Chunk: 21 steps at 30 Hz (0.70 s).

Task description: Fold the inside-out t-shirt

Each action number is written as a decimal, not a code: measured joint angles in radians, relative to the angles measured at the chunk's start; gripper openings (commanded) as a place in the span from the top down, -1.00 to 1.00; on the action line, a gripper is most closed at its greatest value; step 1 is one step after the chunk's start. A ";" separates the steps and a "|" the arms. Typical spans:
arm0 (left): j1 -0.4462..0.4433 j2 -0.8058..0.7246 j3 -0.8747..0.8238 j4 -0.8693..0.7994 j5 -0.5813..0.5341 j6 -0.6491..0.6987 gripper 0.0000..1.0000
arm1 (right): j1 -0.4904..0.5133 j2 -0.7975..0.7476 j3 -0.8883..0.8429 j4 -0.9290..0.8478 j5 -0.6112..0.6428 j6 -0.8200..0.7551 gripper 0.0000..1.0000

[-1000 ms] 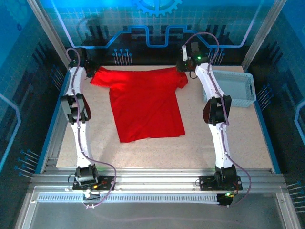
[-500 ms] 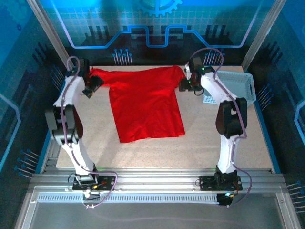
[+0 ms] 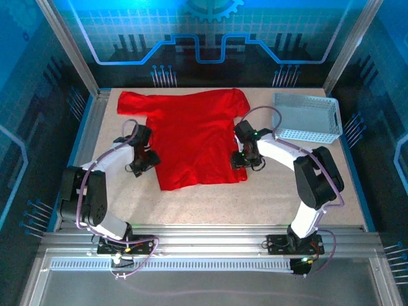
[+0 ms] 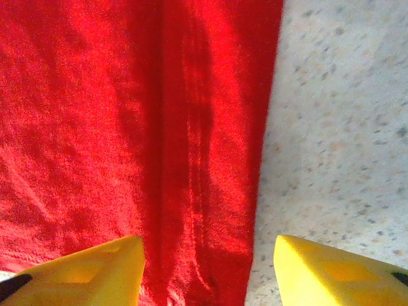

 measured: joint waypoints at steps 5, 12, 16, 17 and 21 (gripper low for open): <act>-0.017 -0.005 -0.041 0.027 -0.006 -0.001 0.04 | 0.052 0.014 -0.012 0.012 0.009 0.040 0.27; -0.017 0.024 -0.043 0.065 -0.007 0.000 0.44 | 0.054 0.039 -0.037 0.016 0.073 0.083 0.78; -0.017 0.028 -0.043 0.066 -0.020 0.008 0.47 | 0.046 0.028 -0.064 0.021 0.112 0.108 0.89; -0.017 0.027 -0.043 0.065 -0.025 0.009 0.42 | 0.039 0.012 -0.080 0.026 0.117 0.111 0.91; -0.032 -0.013 -0.043 0.053 -0.059 0.030 0.29 | 0.002 -0.040 -0.140 0.026 0.132 0.123 0.98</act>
